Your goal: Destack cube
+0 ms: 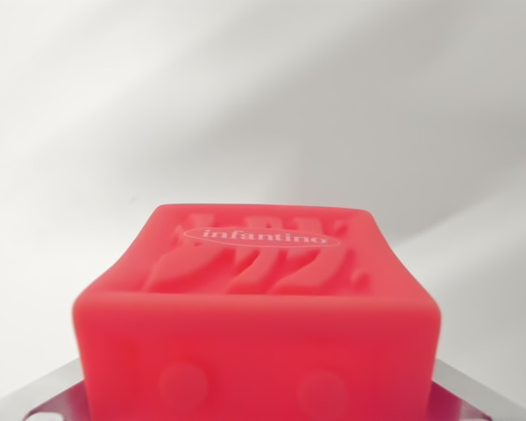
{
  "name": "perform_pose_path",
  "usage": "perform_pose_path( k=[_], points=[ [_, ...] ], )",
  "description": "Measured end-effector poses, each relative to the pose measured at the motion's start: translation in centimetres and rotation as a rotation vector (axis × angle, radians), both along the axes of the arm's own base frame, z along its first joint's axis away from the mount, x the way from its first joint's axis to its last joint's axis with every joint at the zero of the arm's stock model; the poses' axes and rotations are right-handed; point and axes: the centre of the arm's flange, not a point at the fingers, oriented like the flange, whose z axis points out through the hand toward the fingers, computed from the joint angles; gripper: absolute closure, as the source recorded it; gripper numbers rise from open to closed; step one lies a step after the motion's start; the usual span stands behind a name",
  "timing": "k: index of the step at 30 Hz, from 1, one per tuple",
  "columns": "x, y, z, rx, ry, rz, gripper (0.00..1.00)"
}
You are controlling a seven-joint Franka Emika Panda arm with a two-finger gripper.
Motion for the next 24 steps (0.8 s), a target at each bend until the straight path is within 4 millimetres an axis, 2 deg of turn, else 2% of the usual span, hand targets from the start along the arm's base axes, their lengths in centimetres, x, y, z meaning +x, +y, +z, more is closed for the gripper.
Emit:
perform_pose_path(
  k=[10, 24],
  points=[
    [-0.2, -0.1, -3.2, -0.001, 0.006, -0.006, 1.00],
    [-0.1, -0.1, -5.8, -0.001, 0.003, -0.004, 1.00]
  ],
)
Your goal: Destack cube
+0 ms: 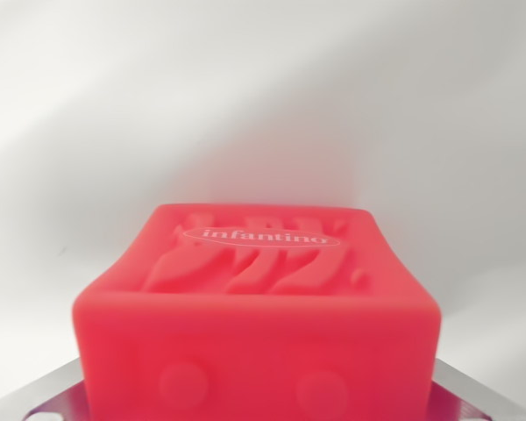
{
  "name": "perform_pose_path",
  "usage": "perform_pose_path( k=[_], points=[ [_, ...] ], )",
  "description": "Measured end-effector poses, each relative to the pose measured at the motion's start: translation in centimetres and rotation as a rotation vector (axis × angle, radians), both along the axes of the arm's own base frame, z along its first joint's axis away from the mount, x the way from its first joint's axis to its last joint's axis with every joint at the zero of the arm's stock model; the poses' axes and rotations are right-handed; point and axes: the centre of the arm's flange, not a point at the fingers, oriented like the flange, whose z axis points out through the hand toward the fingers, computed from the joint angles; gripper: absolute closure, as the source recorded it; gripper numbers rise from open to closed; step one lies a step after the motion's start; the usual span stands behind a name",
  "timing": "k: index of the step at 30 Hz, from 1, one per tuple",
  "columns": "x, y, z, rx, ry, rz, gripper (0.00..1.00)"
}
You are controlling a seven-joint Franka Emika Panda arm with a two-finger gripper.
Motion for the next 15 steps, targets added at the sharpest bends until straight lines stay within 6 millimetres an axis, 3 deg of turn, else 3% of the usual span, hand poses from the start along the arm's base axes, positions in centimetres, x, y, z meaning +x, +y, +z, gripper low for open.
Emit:
perform_pose_path(
  k=[6, 7, 15],
  points=[
    [-0.01, -0.01, -0.44, 0.000, 0.001, 0.000, 1.00],
    [0.00, -0.01, -0.45, 0.000, 0.001, 0.000, 0.00],
    [0.02, -0.01, -0.44, 0.000, 0.000, 0.000, 0.00]
  ],
)
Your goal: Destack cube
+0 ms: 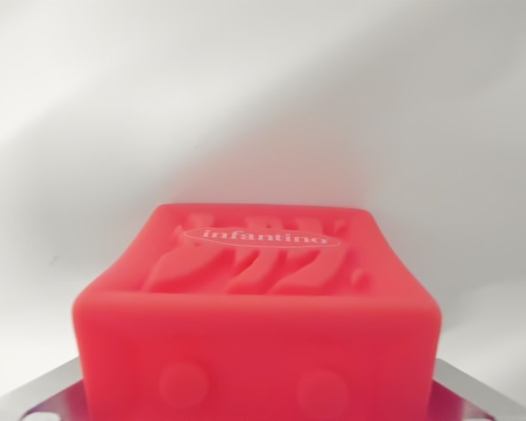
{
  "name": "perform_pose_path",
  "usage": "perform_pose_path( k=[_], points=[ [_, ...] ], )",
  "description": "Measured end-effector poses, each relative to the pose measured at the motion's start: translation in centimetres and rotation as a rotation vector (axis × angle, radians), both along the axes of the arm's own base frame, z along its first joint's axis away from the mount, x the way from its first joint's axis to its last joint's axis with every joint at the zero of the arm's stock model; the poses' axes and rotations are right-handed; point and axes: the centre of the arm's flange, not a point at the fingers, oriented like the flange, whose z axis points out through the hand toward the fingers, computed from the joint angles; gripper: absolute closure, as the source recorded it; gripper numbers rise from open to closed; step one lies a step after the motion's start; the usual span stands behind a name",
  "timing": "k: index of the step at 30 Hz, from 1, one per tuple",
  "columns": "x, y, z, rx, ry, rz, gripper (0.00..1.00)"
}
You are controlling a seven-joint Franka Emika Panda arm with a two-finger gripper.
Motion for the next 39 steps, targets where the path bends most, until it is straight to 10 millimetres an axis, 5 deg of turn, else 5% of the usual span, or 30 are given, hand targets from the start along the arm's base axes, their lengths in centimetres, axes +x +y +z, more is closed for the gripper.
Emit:
perform_pose_path(
  k=[29, 39],
  points=[
    [0.0, 0.0, 0.1, 0.000, -0.001, 0.000, 0.00],
    [0.1, 0.0, 1.6, 0.000, -0.005, 0.000, 0.00]
  ],
)
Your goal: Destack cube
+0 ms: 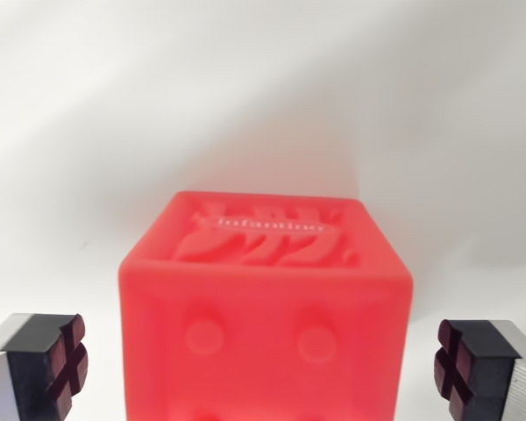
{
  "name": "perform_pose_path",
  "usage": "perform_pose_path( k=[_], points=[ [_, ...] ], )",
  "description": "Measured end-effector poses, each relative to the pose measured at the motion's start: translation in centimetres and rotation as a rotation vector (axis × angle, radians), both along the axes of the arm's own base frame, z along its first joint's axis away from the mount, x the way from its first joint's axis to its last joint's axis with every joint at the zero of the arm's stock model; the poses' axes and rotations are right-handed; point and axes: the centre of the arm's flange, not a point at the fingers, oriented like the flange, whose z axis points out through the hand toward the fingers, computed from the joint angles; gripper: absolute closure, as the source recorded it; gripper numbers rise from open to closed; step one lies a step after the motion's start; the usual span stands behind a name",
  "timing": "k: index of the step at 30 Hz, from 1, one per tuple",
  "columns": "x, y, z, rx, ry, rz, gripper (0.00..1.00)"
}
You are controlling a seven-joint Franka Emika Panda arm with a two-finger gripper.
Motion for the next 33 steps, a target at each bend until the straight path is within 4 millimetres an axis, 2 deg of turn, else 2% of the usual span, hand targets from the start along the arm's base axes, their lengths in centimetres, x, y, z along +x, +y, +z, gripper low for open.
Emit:
perform_pose_path(
  k=[14, 33],
  points=[
    [0.0, 0.0, 4.1, -0.001, -0.002, 0.000, 0.00],
    [0.0, 0.0, 11.7, -0.001, -0.005, -0.001, 0.00]
  ],
)
